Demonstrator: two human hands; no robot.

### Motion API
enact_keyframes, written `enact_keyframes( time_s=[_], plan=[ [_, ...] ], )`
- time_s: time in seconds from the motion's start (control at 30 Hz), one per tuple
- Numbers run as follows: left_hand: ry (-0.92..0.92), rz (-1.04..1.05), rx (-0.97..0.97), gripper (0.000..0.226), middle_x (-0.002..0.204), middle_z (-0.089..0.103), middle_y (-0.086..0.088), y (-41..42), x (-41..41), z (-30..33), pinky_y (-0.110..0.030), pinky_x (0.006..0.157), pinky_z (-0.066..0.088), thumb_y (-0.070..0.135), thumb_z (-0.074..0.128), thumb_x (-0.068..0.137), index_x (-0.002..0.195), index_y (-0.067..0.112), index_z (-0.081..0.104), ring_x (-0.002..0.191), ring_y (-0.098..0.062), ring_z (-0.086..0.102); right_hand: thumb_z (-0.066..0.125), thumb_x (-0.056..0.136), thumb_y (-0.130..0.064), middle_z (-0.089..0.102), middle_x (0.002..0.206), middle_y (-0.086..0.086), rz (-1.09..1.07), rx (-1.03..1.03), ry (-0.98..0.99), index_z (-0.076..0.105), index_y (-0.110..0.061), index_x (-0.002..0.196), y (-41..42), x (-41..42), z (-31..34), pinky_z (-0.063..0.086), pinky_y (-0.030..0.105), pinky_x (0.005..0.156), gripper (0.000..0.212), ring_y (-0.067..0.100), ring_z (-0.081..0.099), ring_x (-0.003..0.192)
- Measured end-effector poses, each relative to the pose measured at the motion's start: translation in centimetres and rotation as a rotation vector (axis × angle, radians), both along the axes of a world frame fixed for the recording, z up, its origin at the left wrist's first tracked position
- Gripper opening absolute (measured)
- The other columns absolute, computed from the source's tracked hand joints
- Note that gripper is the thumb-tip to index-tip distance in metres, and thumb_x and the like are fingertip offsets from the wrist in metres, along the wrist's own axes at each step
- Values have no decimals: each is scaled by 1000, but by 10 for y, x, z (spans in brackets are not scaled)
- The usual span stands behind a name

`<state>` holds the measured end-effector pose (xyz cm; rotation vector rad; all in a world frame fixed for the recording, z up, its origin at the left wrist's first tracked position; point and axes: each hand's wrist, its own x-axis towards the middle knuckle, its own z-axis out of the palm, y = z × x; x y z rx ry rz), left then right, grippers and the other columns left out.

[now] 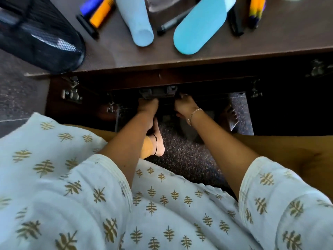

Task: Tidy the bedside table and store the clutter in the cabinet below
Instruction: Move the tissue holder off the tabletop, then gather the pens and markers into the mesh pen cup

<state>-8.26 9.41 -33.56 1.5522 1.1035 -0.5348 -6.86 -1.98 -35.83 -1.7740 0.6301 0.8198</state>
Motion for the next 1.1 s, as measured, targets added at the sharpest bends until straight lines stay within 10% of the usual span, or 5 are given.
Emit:
enact_keyframes(
  time_s=[0.13, 0.27, 0.5, 0.67, 1.1],
  plan=[
    [-28, -177, -20, 64, 132, 55, -17, -19, -11, 43, -41, 105, 41, 30, 57, 72, 130, 7, 46, 122, -30, 52, 46, 83, -6, 62, 90, 11, 196, -51, -34, 62, -5, 110, -11, -18, 46, 48, 29, 65, 31, 25, 59, 83],
    [-98, -333, -33, 39, 120, 62, -15, -35, -30, 100, -30, 82, 44, 26, 57, 88, 122, 6, 56, 109, -30, 59, 44, 88, -4, 60, 90, 13, 323, -55, -141, 61, 1, 110, -16, -38, 111, 43, 25, 56, 28, 25, 57, 83],
    [-217, -674, 112, 24, 82, 60, -4, -32, -58, 185, -29, 62, 39, 35, 51, 89, 91, 13, 62, 72, -19, 55, 47, 95, -18, 61, 96, 8, 409, -38, -207, 58, -11, 116, -39, -74, 198, 47, 26, 67, 24, 17, 57, 85],
    [-418, -692, 314, 24, 99, 64, 1, -23, -62, 216, -35, 85, 52, 35, 49, 91, 104, 22, 64, 92, -18, 61, 49, 94, -21, 70, 97, 4, 334, -271, -467, 64, -18, 109, -60, -75, 235, 53, 30, 81, 21, 16, 66, 84],
    [-789, -524, 873, 28, 118, 58, -6, 4, 8, 224, -32, 76, 45, 8, 50, 91, 118, 10, 60, 105, -25, 56, 53, 92, -21, 52, 123, 17, 179, -713, -832, 56, -1, 118, -80, 46, 243, 43, 40, 90, 33, 37, 54, 107]
  ],
)
